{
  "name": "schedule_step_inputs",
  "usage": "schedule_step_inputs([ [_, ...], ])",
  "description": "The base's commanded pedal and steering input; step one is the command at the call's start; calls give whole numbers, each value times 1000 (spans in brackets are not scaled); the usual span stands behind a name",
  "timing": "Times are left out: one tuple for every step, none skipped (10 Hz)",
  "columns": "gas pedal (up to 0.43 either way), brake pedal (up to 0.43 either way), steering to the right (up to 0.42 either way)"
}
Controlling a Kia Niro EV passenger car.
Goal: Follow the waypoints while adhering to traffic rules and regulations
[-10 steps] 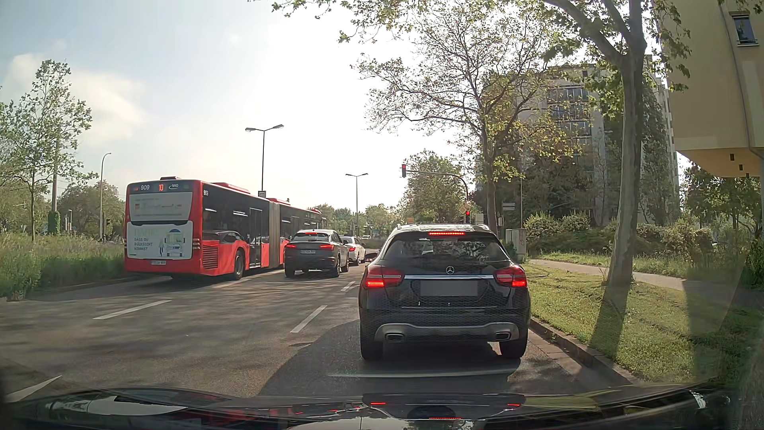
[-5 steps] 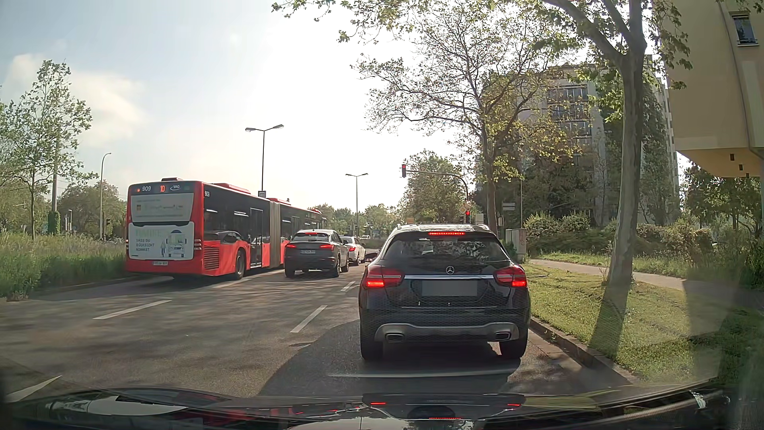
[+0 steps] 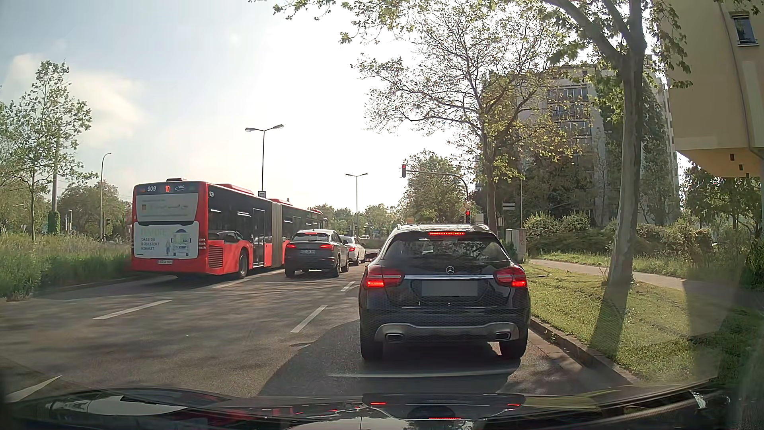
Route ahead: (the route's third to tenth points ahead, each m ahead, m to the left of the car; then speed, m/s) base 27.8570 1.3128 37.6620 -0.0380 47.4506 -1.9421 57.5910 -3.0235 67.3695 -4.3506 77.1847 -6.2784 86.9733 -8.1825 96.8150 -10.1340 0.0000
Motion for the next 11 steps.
schedule_step_inputs([
  [0, 274, 9],
  [0, 274, 9],
  [0, 274, 8],
  [0, 274, 9],
  [0, 274, 8],
  [0, 274, 8],
  [0, 274, 9],
  [0, 274, 9],
  [0, 274, 9],
  [0, 274, 8],
  [0, 274, 9],
])
